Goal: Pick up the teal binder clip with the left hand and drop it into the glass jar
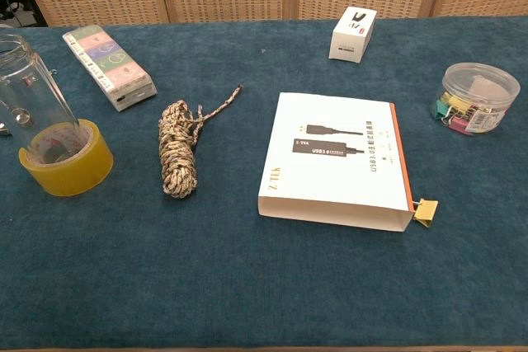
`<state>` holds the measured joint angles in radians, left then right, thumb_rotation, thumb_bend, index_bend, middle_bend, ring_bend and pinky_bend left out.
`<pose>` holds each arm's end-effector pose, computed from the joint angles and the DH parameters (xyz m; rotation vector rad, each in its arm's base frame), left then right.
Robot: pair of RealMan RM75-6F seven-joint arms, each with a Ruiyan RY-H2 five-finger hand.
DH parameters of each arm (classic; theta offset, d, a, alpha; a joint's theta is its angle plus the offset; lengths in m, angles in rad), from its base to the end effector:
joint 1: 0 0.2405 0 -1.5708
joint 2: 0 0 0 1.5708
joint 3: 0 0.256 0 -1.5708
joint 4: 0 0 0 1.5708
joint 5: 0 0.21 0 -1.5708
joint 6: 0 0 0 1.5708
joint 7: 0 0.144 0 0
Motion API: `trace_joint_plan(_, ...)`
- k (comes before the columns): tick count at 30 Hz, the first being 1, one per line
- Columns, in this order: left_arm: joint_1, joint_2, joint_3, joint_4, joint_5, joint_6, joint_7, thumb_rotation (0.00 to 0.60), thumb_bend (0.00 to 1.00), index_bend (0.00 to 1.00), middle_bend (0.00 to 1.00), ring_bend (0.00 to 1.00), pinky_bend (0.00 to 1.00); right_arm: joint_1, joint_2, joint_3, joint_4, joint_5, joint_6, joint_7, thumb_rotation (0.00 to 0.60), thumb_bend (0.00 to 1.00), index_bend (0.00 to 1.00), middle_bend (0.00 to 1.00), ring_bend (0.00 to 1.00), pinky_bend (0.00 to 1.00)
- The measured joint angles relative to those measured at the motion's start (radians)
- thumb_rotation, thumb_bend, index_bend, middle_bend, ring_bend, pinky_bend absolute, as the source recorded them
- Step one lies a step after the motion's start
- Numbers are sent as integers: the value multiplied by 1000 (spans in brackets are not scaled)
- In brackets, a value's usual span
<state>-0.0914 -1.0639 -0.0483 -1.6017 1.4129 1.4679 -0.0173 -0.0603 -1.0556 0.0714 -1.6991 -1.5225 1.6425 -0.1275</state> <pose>-0.3281 0.1829 0.1815 -1.3291 -0.9075 -0.8269 -0.3082 -0.1390 0.1937 1.2601 -0.7710 0.8301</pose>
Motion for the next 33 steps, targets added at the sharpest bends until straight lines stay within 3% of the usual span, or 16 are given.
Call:
trace_joint_plan(14, -17, -6, -11, 27, 5, -32, -39, 600, 118, 0, 0, 0, 0, 1, 1, -4, 1, -4, -6, 22, 600, 0, 0, 0, 0, 0)
trace_joint_plan(19, -58, -13, -29, 62, -24, -114, -62, 600, 157, 138, 0, 0, 0, -1, 3, -3, -2, 1, -8, 30, 600, 0, 0, 0, 0, 0)
trace_joint_plan(25, -147, -69, -67, 205, -68, -249, -113, 600, 247, 275, 0, 0, 0, 4, 1, -3, 2, 6, -20, 39, 600, 0, 0, 0, 0, 0)
trace_joint_plan(33, -297, -244, -105, 536, -115, -476, -199, 600, 306, 362, 0, 0, 0, 17, -10, 0, 11, 33, -56, 42, 600, 0, 0, 0, 0, 0)
